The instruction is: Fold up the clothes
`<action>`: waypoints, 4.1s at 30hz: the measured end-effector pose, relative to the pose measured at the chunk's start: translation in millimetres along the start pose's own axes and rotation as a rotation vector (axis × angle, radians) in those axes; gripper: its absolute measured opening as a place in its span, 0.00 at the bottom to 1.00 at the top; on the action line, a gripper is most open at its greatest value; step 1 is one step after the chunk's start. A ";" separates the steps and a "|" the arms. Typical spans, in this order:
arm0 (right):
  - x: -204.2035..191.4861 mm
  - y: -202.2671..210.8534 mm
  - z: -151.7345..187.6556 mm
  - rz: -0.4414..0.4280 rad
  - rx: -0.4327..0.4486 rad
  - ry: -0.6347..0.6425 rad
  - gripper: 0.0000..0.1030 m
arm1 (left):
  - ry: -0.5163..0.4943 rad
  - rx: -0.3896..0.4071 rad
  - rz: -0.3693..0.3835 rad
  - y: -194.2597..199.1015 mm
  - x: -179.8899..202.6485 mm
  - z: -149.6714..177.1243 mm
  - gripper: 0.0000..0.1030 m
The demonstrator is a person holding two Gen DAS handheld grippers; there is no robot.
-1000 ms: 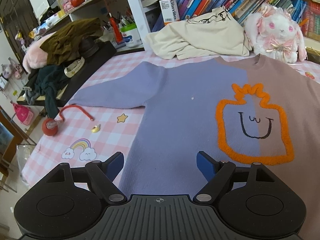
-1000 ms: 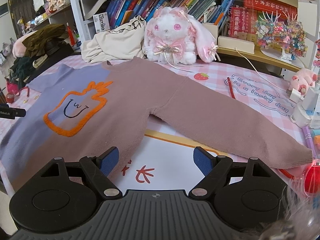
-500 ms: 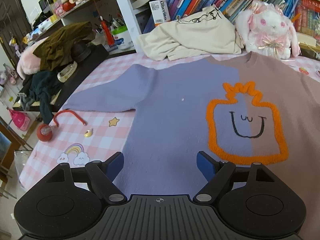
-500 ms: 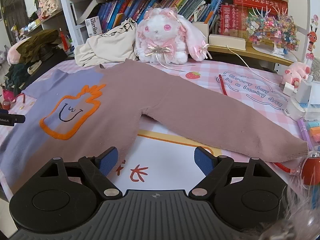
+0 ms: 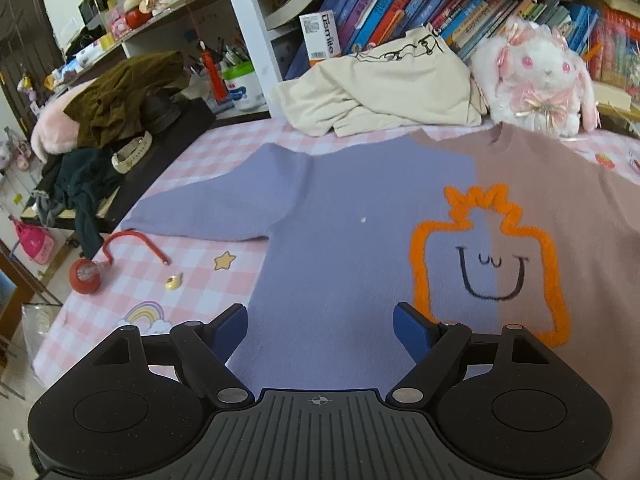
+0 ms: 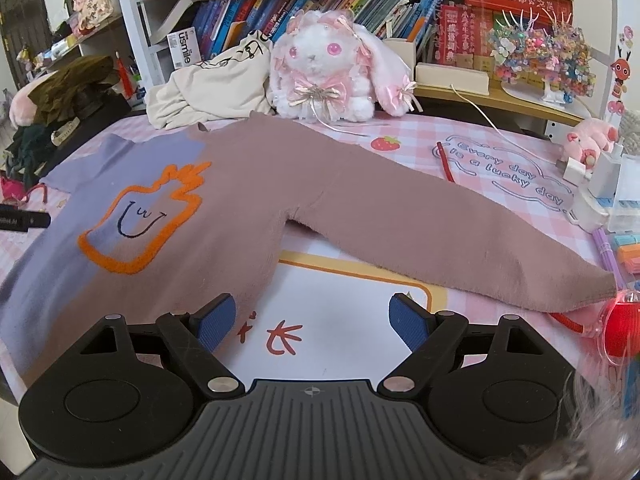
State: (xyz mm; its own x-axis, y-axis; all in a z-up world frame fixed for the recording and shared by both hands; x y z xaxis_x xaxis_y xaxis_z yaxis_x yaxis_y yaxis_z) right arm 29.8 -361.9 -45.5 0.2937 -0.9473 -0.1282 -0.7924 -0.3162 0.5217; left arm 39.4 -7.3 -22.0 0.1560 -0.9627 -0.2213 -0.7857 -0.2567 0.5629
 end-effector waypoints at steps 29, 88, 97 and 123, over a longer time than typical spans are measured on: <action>-149.7 -25.5 10.1 0.163 -0.010 0.053 0.84 | -0.011 0.055 0.159 -50.5 -103.6 23.2 0.90; -221.6 -35.7 16.4 0.320 -0.114 0.148 0.85 | 0.630 0.236 0.365 -160.2 -248.0 -80.7 0.07; -198.9 -24.6 18.0 0.285 -0.080 0.132 0.85 | 0.586 0.297 0.606 -108.9 -129.5 -137.1 0.08; -74.4 9.4 24.6 0.042 -0.011 0.052 0.91 | 0.306 0.236 0.491 -48.8 79.5 -146.5 0.08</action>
State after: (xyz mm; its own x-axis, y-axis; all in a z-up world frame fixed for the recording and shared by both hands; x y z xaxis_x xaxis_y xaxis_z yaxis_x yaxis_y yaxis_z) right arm -12.6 -295.7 -51.8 0.2875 -0.9558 -0.0623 -0.7989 -0.2751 0.5349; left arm 177.9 -83.9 49.7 -0.1196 -0.9536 0.2762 -0.9150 0.2138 0.3421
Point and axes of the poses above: each gripper's, at about its wrist camera, not at the fingertips, and y roughly against the way its jaws point, x to its right, z to its underside, the point moved 7 cm from there along -y, roughly the way its jaws point, and after that the axes turned 12 degrees about x, right-handed, at the moved point
